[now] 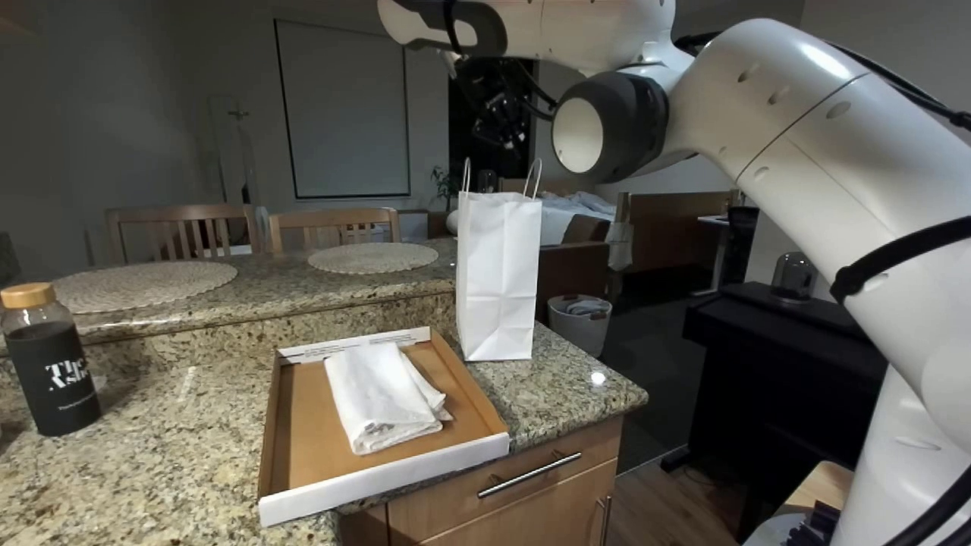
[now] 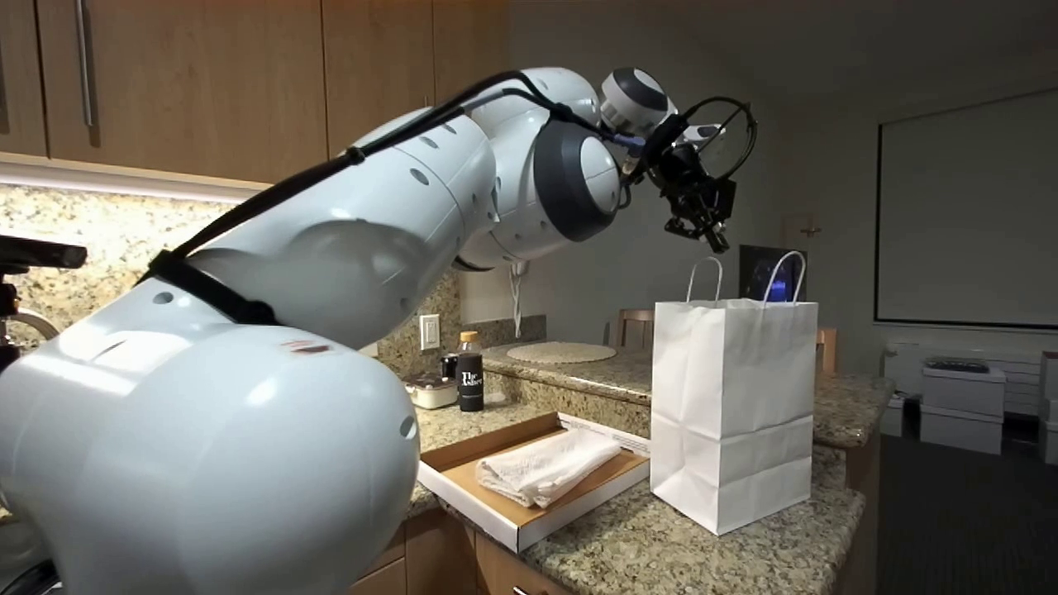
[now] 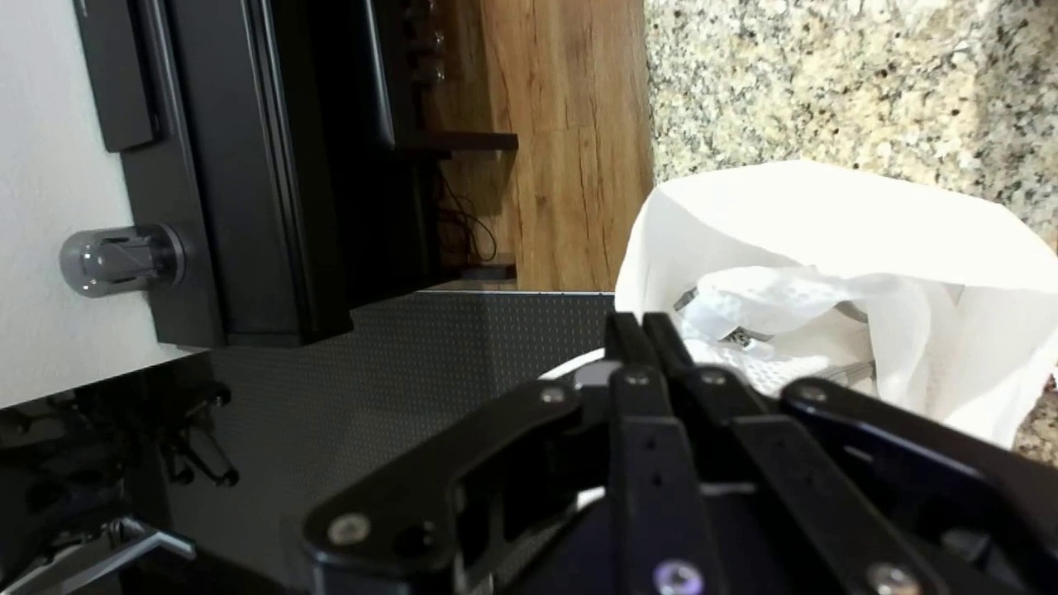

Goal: Place one white towel in the white bag

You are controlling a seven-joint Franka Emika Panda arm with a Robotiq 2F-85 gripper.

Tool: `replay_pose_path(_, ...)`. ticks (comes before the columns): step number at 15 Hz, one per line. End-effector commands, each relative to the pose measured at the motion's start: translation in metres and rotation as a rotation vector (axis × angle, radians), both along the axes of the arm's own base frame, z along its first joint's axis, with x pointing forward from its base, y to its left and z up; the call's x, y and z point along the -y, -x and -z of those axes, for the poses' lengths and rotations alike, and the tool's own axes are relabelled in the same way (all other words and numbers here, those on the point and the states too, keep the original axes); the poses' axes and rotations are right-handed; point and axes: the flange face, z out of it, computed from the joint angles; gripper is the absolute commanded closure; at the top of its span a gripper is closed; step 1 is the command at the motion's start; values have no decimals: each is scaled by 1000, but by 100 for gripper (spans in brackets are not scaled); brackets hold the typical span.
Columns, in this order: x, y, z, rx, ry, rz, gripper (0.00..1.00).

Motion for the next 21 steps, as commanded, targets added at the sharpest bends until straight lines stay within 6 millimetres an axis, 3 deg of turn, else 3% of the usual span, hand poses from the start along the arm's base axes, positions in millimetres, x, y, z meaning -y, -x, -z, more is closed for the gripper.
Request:
replay_pose_path(1,-1,25,-54,63,-49,-37,69)
replay_pose_path(2,-5,33,-68,77,-57,-56,68)
replay_pose_path(7,-52,74,-135,164,-153,-197,38)
replay_pose_path(10,-82,96,-156,188,-293,-261,18)
replay_pose_path(13,-96,116,-168,190,-440,-242,2)
replay_pose_path(17,-102,125,-172,171,-637,-184,0)
replay_pose_path(21,-93,118,-176,216,-784,-37,0)
